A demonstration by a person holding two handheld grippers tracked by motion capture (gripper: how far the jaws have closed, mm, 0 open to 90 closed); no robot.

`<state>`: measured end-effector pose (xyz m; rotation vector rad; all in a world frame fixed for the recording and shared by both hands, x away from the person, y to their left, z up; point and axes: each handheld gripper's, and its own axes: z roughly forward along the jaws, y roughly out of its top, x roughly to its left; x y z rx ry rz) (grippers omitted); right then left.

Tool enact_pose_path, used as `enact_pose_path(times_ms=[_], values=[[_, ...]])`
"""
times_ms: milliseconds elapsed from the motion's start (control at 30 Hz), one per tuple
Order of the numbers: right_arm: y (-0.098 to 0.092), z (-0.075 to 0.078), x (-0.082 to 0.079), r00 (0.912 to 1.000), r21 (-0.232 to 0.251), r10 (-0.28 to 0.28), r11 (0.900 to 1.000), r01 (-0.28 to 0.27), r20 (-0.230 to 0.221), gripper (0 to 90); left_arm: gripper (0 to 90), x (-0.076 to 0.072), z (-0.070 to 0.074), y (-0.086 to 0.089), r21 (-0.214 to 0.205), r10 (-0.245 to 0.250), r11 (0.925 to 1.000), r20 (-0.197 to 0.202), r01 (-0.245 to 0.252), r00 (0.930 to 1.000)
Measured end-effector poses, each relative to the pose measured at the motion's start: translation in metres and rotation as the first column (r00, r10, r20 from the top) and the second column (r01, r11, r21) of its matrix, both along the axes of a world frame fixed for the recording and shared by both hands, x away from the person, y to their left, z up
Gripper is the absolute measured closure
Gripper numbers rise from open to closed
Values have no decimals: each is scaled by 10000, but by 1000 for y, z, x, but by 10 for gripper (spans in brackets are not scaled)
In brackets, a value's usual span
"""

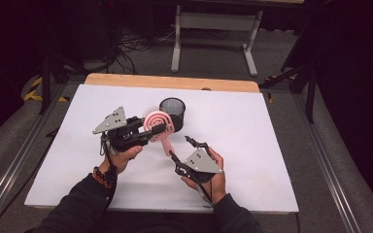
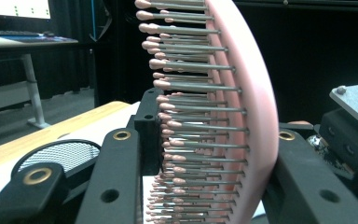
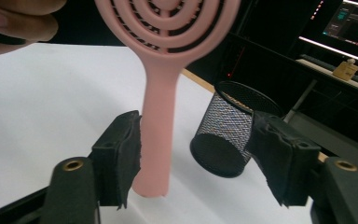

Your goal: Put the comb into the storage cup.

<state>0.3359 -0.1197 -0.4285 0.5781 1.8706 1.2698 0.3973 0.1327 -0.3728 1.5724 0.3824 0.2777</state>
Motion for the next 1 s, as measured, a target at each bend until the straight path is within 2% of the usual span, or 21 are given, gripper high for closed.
enact_pose_path(times_ms=[133,300,367,533,1000], values=[[-7,1,2,10000,204,4,9998,-3,-39,292,630,0,1,3,-16,49,10000,44,-49,10000],[-11,1,2,9997,-78,-111,9999,112,204,244,630,1,2,8,-102,87,9999,94,-86,9999],[-14,2,1,9996,-34,-93,9999,94,258,229,630,1,3,12,-139,169,9998,101,-167,9998],[-18,3,0,9995,-64,-17,10000,19,324,224,630,2,4,15,-134,260,9996,122,-258,9996],[-37,5,-1,9979,-154,-402,9990,411,498,172,630,3,5,20,-90,453,9989,187,-451,9988]])
